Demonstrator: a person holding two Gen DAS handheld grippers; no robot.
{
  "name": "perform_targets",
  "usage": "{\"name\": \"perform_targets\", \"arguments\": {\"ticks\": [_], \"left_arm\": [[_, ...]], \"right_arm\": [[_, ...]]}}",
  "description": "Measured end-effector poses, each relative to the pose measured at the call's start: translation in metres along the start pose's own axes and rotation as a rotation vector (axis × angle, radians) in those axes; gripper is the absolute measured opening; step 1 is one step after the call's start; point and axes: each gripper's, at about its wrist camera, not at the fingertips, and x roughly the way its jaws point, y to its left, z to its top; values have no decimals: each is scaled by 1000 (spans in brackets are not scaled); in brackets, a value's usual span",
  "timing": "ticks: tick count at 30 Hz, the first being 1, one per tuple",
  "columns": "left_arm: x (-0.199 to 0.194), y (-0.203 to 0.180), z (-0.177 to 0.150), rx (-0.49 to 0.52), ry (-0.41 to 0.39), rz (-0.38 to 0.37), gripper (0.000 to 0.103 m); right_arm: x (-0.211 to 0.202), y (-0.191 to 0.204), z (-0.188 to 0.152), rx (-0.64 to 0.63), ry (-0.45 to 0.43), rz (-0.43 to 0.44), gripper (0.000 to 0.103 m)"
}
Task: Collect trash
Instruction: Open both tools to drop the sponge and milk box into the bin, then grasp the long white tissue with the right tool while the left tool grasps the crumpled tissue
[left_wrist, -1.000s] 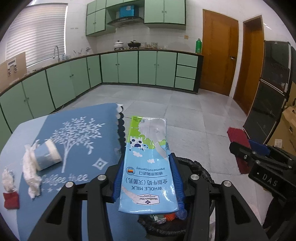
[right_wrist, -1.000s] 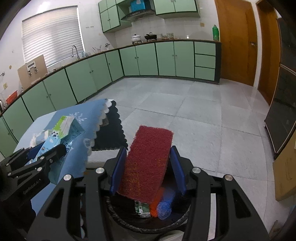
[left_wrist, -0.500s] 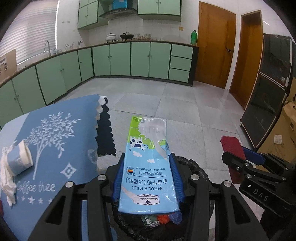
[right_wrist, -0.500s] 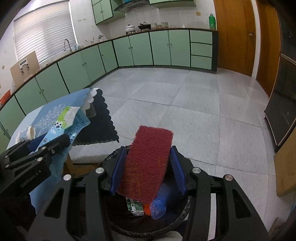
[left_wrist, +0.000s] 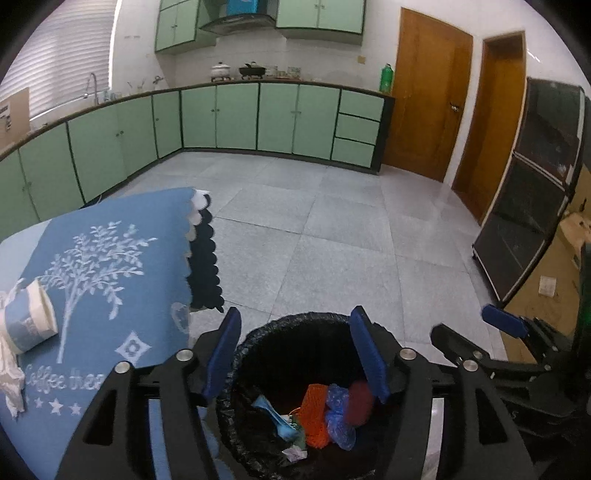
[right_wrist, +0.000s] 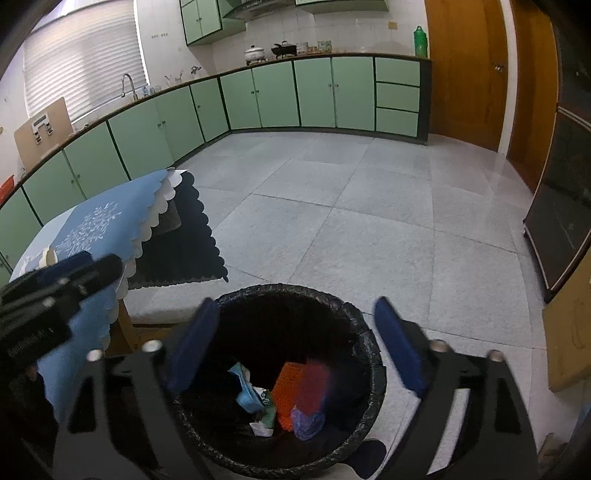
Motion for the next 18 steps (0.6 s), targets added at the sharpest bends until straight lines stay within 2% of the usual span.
{"name": "perform_targets", "arguments": {"ticks": [7, 13, 18], "left_arm": [[-41, 38, 4, -28, -71, 95, 73], [-88, 91, -7, -73, -116, 207, 77], [-119, 141, -21, -128, -131, 313, 80]], "right_arm": [[-23, 16, 6, 18, -38, 42, 93], [-46, 66, 16, -26, -87, 117, 95], [-51, 113, 20, -59, -93, 191, 96]]}}
